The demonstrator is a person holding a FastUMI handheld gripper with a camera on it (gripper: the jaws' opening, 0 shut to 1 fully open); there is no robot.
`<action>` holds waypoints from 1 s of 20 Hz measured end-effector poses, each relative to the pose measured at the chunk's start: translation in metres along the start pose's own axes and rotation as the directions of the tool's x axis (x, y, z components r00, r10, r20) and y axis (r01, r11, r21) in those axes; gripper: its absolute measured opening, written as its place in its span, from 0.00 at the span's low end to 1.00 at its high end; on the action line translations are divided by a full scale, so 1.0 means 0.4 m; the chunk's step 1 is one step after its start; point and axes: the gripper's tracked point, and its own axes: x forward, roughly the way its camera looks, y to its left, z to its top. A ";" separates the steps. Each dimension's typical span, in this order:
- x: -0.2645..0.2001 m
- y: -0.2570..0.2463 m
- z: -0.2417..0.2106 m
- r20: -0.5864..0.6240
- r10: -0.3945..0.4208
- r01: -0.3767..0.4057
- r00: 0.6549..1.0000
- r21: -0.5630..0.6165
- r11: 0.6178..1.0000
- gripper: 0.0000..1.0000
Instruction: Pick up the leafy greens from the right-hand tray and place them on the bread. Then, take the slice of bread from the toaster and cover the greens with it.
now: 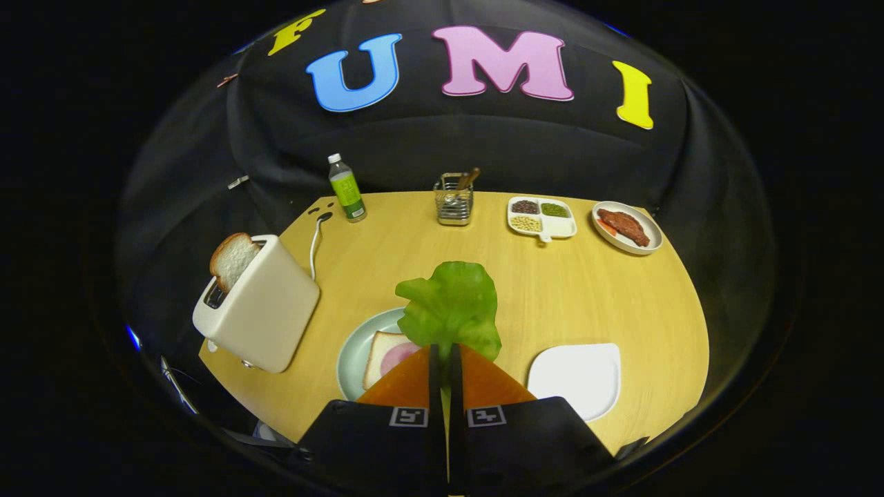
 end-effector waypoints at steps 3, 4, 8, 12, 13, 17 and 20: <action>0.056 0.073 -0.040 -0.042 0.020 -0.022 0.999 -0.039 0.999 0.06; 0.076 0.090 -0.062 -0.068 0.024 -0.027 0.997 -0.047 0.999 0.06; 0.134 0.132 -0.111 -0.125 0.016 -0.022 0.992 -0.047 0.999 0.07; 0.155 0.132 -0.126 -0.146 -0.005 -0.002 0.989 -0.047 0.999 0.09; 0.159 0.130 -0.128 -0.150 -0.010 0.004 0.989 -0.045 0.999 0.09; 0.185 0.113 -0.140 -0.162 -0.045 0.039 0.986 -0.040 0.998 0.16; 0.197 0.111 -0.140 -0.157 -0.060 0.056 0.986 -0.028 0.998 0.25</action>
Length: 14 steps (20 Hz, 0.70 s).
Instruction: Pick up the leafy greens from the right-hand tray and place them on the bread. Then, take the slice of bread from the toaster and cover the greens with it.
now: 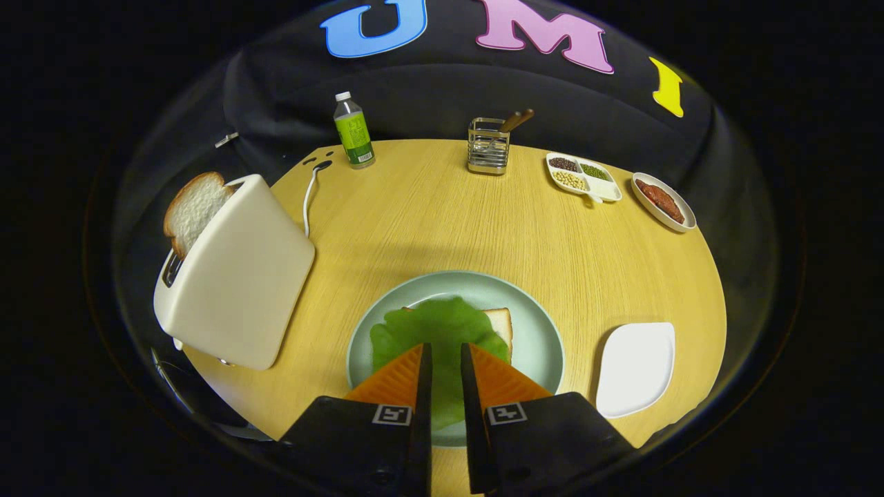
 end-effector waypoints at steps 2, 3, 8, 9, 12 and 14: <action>0.000 0.005 0.008 0.016 -0.003 0.003 1.000 0.007 1.000 0.37; -0.003 0.007 0.010 0.021 -0.002 0.002 1.000 0.003 1.000 0.55; -0.040 0.003 0.029 0.076 -0.004 0.004 0.997 -0.006 1.000 1.00; -0.053 0.005 0.040 0.091 -0.001 0.002 0.996 -0.006 1.000 1.00; -0.103 0.026 0.085 0.152 0.017 -0.015 0.988 -0.014 1.000 1.00; -0.145 0.054 0.132 0.204 0.042 -0.038 0.978 -0.022 0.999 1.00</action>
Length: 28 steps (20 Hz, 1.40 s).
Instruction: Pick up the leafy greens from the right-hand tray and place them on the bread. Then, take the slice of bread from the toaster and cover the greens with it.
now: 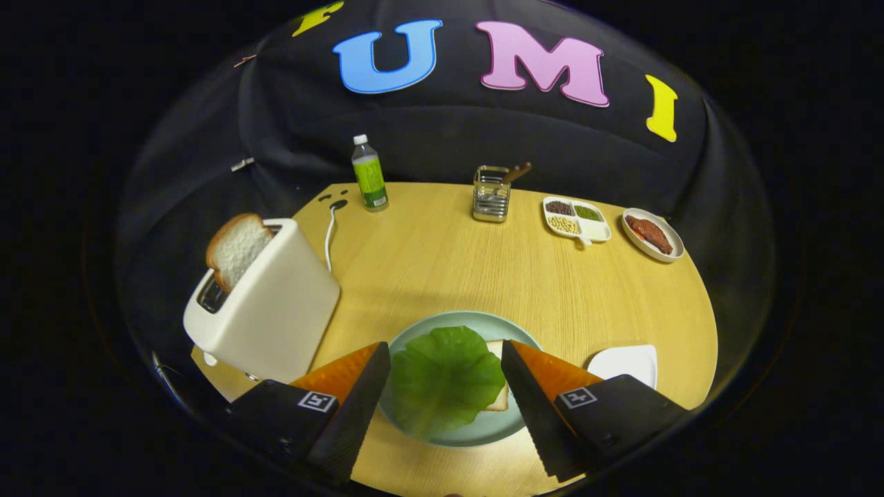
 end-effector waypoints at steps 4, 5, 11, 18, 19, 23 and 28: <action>-0.067 0.077 0.126 0.118 0.054 -0.047 0.992 -0.066 0.997 0.99; -0.083 0.106 0.156 0.143 0.077 -0.065 0.987 -0.086 0.994 0.99; -0.129 0.301 0.279 0.223 0.221 -0.190 0.949 -0.152 0.970 0.99; -0.075 0.458 0.274 0.170 0.291 -0.265 0.942 -0.163 0.950 0.99; -0.065 0.473 0.268 0.158 0.297 -0.271 0.942 -0.165 0.948 0.99; -0.013 0.535 0.252 0.124 0.309 -0.283 0.943 -0.186 0.941 0.99; 0.081 0.567 0.205 0.058 0.266 -0.250 0.962 -0.201 0.947 0.99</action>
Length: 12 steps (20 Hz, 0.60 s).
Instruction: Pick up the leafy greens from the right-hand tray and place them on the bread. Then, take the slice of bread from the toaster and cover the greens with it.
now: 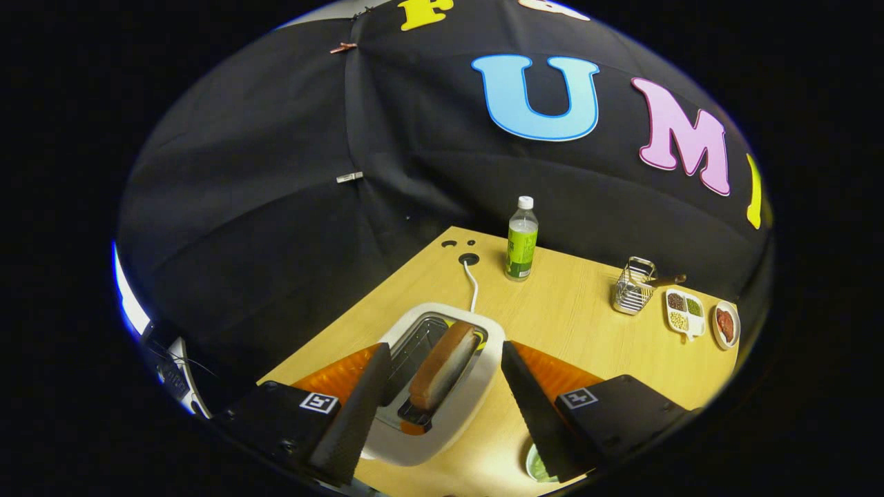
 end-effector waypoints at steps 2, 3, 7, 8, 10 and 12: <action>0.021 0.000 -0.019 -0.020 -0.011 0.011 1.000 -0.008 1.000 0.99; 0.032 0.002 -0.023 -0.028 -0.017 0.017 0.999 -0.009 1.000 0.99; 0.063 0.015 -0.040 -0.053 -0.031 0.030 0.998 -0.016 0.999 0.88; 0.065 0.019 -0.044 -0.057 -0.033 0.032 0.998 -0.016 0.999 0.83; 0.074 0.022 -0.044 -0.058 -0.039 0.038 0.998 -0.014 0.999 0.80; 0.080 0.022 -0.043 -0.059 -0.052 0.052 0.997 -0.008 0.999 0.71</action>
